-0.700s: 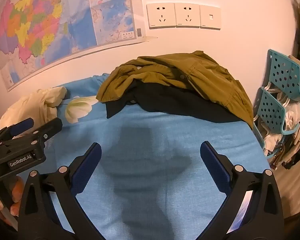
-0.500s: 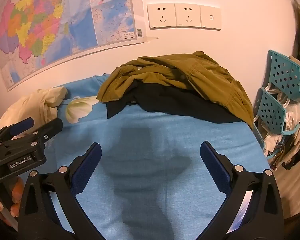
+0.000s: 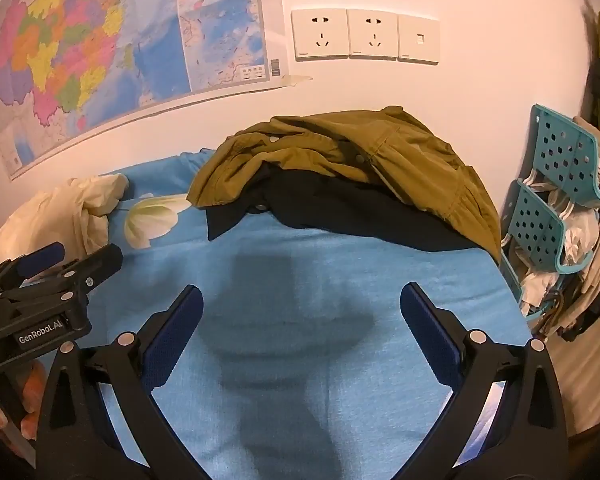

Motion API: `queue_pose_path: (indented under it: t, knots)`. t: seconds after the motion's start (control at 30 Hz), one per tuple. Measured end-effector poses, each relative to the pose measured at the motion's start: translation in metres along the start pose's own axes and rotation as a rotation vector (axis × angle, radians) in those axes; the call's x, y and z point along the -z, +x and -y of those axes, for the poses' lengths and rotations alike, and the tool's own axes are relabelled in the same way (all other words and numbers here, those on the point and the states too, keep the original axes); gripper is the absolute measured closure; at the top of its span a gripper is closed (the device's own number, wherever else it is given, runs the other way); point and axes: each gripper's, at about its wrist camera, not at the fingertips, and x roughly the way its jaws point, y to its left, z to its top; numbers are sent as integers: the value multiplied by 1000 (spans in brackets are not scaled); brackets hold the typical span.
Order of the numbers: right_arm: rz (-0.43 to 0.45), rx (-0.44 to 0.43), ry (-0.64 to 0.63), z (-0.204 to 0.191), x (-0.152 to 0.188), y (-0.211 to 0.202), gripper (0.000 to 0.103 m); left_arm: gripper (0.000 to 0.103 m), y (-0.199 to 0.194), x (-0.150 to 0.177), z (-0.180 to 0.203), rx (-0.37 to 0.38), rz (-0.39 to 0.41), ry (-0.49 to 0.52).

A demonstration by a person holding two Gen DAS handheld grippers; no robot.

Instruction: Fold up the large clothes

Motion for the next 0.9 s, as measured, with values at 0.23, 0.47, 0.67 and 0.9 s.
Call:
queue_pose_path:
  t: [0.23, 0.47, 0.67, 0.9]
  knots:
    - [4, 6, -15, -3, -1, -1, 6, 7, 0, 1, 0, 4, -4, -1]
    - [8, 10, -19, -5, 0, -1, 6, 7, 0, 2, 1, 2, -6, -3]
    - [8, 8, -24, -6, -1, -1, 6, 7, 0, 1, 1, 3, -6, -5]
    - [5, 7, -28, -10, -2, 2, 6, 7, 1, 1, 1, 2, -9, -6]
